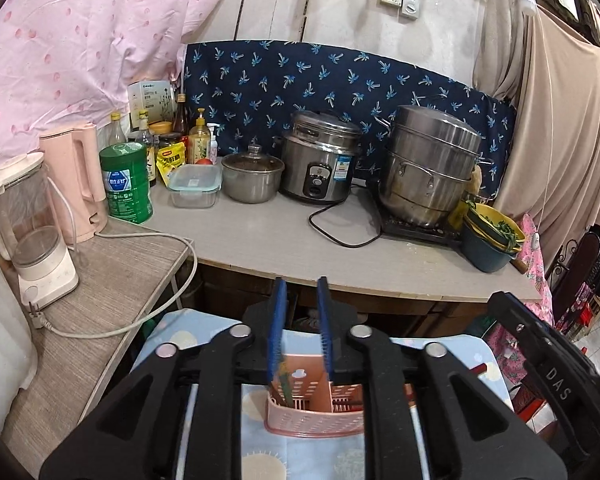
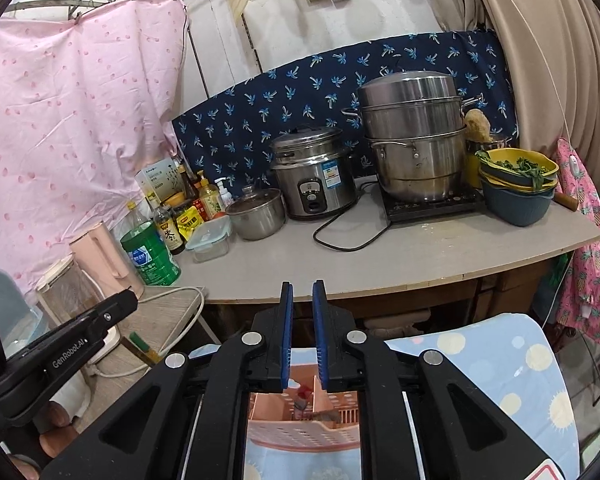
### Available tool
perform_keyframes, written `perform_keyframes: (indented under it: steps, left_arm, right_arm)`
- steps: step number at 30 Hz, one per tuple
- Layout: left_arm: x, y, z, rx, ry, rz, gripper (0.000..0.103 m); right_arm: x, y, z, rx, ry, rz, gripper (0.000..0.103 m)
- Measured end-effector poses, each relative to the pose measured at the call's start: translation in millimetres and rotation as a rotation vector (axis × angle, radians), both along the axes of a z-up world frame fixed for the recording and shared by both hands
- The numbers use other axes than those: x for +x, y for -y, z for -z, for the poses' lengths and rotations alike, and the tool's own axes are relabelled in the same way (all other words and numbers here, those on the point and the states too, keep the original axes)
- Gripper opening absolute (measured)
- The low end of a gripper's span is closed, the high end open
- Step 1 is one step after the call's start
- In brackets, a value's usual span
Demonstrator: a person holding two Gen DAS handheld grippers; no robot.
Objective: Organize utensils
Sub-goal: 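Open both tools to release the chopsticks into the basket, then move both open tools back over the remaining chopsticks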
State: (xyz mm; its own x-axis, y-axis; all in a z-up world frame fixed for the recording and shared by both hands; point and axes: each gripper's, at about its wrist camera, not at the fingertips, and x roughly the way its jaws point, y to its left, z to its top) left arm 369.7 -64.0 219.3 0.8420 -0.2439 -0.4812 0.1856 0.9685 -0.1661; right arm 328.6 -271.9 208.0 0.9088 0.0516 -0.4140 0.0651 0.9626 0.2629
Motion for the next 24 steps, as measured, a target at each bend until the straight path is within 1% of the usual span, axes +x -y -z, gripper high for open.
perform_keyframes:
  steps: [2, 3, 7, 10, 14, 19, 24]
  left_arm:
    - [-5.2, -0.9, 0.5, 0.005, 0.006, -0.003, 0.032]
    - [-8.2, -1.7, 0.7, 0.006, 0.007, -0.002, 0.034]
    - [-23.7, -6.8, 2.0, 0.009, 0.005, -0.001, 0.039]
    - [-38.3, -11.1, 5.7, 0.025, 0.001, -0.005, 0.044]
    - [-61.1, -17.9, 19.2, 0.047, -0.021, 0.001, 0.044]
    - [-88.8, -26.6, 38.5, 0.059, -0.06, 0.01, 0.044]
    - [-119.7, -36.9, 52.8, 0.063, -0.082, 0.012, 0.044]
  right_arm:
    - [-6.2, 1.1, -3.2, 0.002, 0.007, 0.0, 0.013]
    - [-9.9, 1.2, -4.4, 0.003, 0.009, -0.002, 0.014]
    - [-28.2, 2.8, -7.6, 0.013, 0.016, -0.009, 0.016]
    - [-45.7, 2.2, -5.4, 0.023, 0.009, -0.019, 0.016]
    - [-73.3, -2.1, 3.0, 0.002, -0.011, -0.02, 0.016]
    - [-109.3, -6.1, 18.2, -0.004, -0.035, -0.031, 0.016]
    - [-140.1, -15.7, 35.8, -0.036, -0.067, -0.036, 0.016]
